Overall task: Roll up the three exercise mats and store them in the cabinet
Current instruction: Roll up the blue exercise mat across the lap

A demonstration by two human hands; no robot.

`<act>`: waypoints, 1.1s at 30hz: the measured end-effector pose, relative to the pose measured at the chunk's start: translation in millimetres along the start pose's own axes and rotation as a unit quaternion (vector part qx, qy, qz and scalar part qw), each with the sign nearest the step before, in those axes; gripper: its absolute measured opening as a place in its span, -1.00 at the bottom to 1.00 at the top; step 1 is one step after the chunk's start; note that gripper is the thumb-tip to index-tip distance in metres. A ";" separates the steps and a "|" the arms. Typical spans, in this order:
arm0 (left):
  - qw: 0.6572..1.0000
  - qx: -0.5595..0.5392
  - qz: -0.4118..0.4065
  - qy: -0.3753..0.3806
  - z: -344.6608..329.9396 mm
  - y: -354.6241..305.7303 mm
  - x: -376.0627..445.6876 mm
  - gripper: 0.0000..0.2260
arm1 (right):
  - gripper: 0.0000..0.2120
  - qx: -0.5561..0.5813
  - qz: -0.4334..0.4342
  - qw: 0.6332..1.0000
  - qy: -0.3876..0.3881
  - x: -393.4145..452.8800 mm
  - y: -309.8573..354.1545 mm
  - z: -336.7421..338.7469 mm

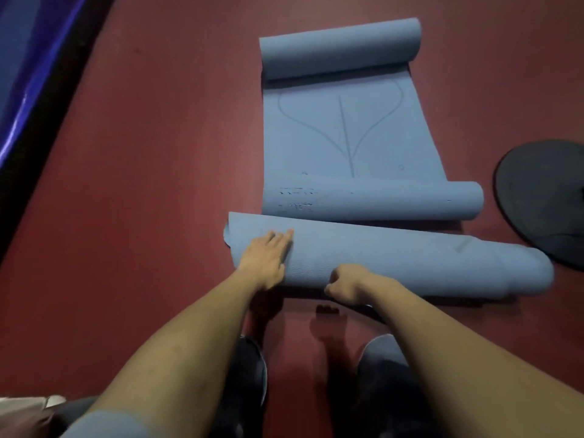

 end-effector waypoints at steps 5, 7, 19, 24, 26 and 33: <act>0.994 -0.025 0.001 0.109 -17.3 -42.6 9.4 -0.49 | -0.55 0.026 -0.006 0.997 -0.066 6.9 -2.2 11.8; 0.988 -0.016 0.000 0.156 -13.8 -47.8 14.4 -0.50 | -0.53 0.041 -0.010 0.996 -0.074 7.0 -2.9 13.7; 0.961 0.232 -0.027 0.146 -35.2 -62.7 6.0 0.32 | -0.45 -0.016 -0.025 0.995 -0.098 -3.0 -13.2 7.8; 0.980 0.154 0.024 -0.126 3.4 -50.6 13.4 -0.70 | -0.56 0.006 -0.004 0.981 -0.193 -8.4 -3.6 20.3; 0.995 0.089 0.010 -0.050 5.5 -46.8 14.1 -0.71 | -0.64 0.046 -0.019 0.980 -0.195 -6.7 -0.3 25.1; 0.842 -0.094 0.021 0.531 -90.4 -94.8 -49.5 -0.75 | -0.66 0.064 -0.102 0.989 0.088 -3.3 -8.3 -9.6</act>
Point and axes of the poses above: each hand's wrist, its own x-axis towards the middle knuckle, its own z-axis out of the back of the hand, y = z × x, the point moved 3 cm from there along x, towards the middle knuckle, and after that the axes turned 8 degrees about x, right-handed, at the moved point
